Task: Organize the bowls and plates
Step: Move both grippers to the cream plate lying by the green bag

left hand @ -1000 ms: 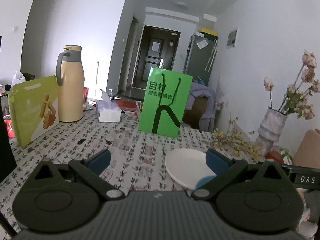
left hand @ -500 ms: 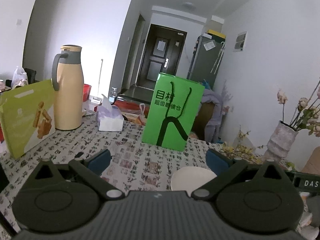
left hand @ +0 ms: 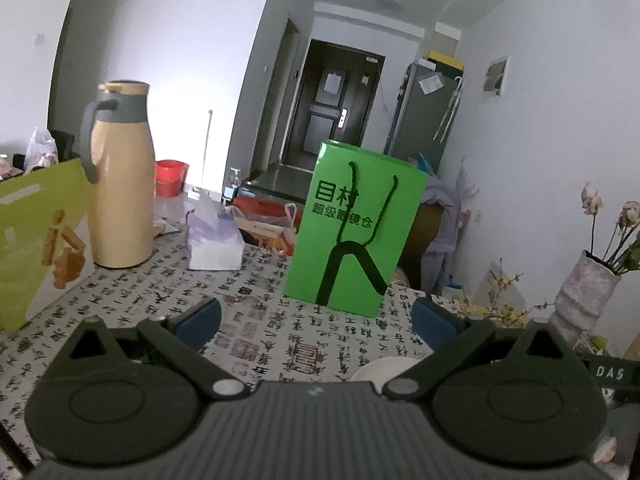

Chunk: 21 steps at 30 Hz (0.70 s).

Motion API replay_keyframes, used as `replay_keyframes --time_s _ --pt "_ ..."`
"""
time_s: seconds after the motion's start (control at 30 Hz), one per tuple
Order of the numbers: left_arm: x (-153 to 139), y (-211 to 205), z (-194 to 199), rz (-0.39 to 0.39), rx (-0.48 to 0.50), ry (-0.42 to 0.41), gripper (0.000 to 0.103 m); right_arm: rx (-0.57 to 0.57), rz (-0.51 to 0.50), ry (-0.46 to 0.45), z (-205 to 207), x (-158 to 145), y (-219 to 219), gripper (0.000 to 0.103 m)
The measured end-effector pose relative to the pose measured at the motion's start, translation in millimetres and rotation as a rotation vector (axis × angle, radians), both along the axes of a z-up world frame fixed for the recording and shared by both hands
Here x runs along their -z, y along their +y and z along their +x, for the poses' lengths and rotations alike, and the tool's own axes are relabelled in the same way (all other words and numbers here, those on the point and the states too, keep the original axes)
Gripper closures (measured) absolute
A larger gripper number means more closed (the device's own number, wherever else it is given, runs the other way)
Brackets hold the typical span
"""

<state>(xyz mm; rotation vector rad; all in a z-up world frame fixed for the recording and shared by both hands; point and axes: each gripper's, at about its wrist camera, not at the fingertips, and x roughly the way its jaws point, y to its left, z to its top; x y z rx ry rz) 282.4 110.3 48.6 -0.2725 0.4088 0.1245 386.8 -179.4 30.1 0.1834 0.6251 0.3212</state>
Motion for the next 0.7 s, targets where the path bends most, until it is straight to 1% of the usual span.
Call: replay_keyframes --time_s 0.1,0.37,0.5,0.6,0.7 --pt "5 -3 14 -0.009 0.005 0.019 0.0 0.01 -0.003 0.017 11 7 2 0.0" --pt "23 -4 46 -0.067 0.018 0.086 0.0 0.007 -0.024 0.047 37 19 8 0.0" --pt "32 -5 59 -0.062 -0.003 0.115 0.0 0.007 -0.05 0.046 46 24 14 0.0" --pt "40 -3 70 -0.082 -0.009 0.144 0.0 0.005 -0.059 0.06 54 29 17 0.0" --pt "50 -2 79 -0.086 -0.024 0.177 0.0 0.003 -0.074 0.076 62 35 21 0.0"
